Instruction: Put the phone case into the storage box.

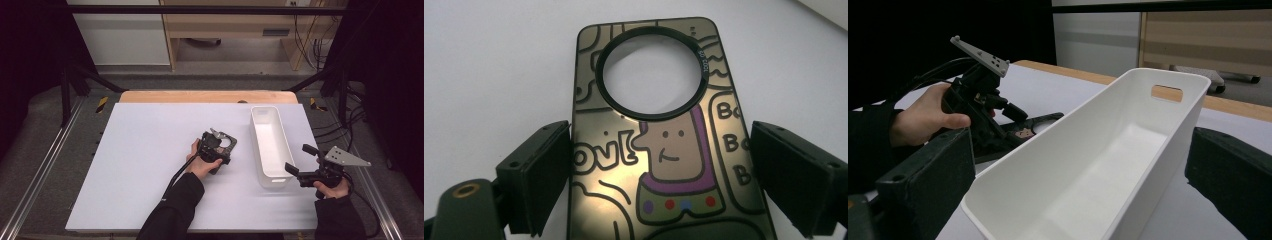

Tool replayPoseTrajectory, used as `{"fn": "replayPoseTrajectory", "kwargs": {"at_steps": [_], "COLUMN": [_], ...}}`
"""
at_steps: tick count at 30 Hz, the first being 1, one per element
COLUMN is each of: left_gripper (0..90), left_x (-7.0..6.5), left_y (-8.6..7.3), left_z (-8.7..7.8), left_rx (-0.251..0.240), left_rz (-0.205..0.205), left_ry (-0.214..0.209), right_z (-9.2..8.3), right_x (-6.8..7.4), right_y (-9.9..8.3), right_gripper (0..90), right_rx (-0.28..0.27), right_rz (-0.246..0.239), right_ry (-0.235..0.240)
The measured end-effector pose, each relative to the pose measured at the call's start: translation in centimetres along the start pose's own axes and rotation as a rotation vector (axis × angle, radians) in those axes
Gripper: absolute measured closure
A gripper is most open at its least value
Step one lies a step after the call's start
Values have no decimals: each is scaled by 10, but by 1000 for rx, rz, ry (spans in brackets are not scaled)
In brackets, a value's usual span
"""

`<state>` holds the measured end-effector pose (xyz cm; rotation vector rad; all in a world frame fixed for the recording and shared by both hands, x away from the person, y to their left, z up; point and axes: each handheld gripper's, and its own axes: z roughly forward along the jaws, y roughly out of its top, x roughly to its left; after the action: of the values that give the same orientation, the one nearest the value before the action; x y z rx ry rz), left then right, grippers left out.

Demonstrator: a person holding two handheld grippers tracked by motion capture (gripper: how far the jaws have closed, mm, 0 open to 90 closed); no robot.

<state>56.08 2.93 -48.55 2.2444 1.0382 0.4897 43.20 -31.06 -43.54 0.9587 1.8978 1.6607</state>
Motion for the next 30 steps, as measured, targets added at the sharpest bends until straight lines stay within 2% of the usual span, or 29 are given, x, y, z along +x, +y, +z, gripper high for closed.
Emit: {"fn": "replayPoseTrajectory", "kwargs": {"at_steps": [2, 3, 5, 18, 26, 30], "left_gripper": [108, 107, 104, 109, 112, 115], "left_x": [0, 1, 3, 2, 2, 1], "left_y": [1, 1, 0, 0, 0, 0], "left_z": [0, 1, 1, 1, 0, -2], "left_rx": [7, 21, 16, 14, 11, 11], "left_rz": [1, -13, -18, -22, -14, 6], "left_ry": [1, -9, -22, -14, -17, -7], "right_z": [0, 0, 0, 0, 0, 0], "right_x": [0, 0, 1, 1, 1, 1], "right_y": [0, 0, 0, 1, 1, 1], "right_gripper": [4, 4, 4, 4, 4, 4], "right_rx": [0, -1, 1, -4, -6, -10], "right_rz": [1, 1, 1, 1, 0, 0], "right_ry": [0, 2, 2, 5, 7, 8]}}
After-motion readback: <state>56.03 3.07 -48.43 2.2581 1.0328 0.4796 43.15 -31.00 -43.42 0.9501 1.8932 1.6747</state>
